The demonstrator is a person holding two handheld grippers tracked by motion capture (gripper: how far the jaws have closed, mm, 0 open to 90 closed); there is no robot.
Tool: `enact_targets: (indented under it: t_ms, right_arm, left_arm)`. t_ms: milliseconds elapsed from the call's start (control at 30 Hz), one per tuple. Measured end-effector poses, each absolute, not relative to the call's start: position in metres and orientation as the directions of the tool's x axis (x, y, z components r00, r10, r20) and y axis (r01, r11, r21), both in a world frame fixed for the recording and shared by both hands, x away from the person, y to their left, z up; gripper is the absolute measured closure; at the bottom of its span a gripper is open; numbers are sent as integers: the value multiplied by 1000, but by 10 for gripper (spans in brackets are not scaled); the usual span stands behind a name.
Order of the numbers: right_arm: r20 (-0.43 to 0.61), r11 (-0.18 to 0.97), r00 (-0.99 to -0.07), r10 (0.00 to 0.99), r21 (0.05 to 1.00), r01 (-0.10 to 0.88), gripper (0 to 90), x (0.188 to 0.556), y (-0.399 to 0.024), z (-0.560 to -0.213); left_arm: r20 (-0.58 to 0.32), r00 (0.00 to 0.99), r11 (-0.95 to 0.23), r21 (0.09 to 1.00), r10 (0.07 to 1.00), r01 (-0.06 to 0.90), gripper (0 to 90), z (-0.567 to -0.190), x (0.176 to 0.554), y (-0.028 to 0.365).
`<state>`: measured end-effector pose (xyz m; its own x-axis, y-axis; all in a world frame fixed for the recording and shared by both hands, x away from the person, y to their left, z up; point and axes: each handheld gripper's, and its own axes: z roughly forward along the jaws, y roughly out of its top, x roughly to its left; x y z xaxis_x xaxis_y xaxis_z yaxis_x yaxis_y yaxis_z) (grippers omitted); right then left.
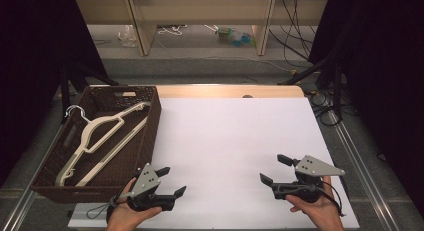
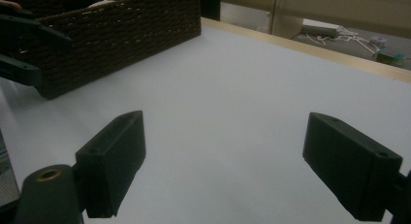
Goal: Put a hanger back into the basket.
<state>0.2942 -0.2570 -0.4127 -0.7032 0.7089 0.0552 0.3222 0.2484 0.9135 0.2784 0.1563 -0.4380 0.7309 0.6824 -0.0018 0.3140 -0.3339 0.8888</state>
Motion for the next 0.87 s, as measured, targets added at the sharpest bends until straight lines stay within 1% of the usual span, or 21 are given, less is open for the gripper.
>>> enact_targets:
  t_ms: [67, 133, 167, 233, 267, 300, 600, 733, 867]
  right_arm:
    - [61, 227, -696, 715, 922, 314, 164, 288, -258, -415]
    - [63, 229, -698, 713, 921, 316, 163, 284, -260, -417]
    - [67, 227, -697, 714, 920, 320, 163, 282, -262, -417]
    - [66, 231, -701, 710, 919, 321, 163, 281, -263, -418]
    - [71, 226, -694, 716, 918, 327, 163, 280, -263, -419]
    - [75, 223, -697, 713, 918, 328, 163, 281, -264, -419]
    - [72, 240, -710, 700, 913, 329, 163, 282, -261, -422]
    - [71, 246, -712, 698, 911, 332, 162, 283, -260, -423]
    - [76, 240, -715, 695, 912, 331, 162, 283, -259, -424]
  left_arm:
    - [3, 732, -322, 899, 681, 296, 237, -437, 280, 158]
    - [-4, 725, -315, 899, 689, 305, 236, -436, 280, 160]
    - [5, 733, -321, 901, 681, 292, 234, -436, 281, 161]
    - [-17, 727, -304, 902, 686, 308, 233, -436, 281, 163]
    - [-6, 724, -309, 901, 690, 303, 232, -435, 281, 164]
    - [-22, 724, -294, 905, 690, 307, 231, -435, 281, 164]
    - [-31, 719, -283, 907, 695, 313, 220, -434, 282, 167]
    - [-64, 719, -255, 910, 692, 327, 215, -434, 282, 167]
    - [-58, 713, -261, 907, 698, 329, 214, -435, 283, 168]
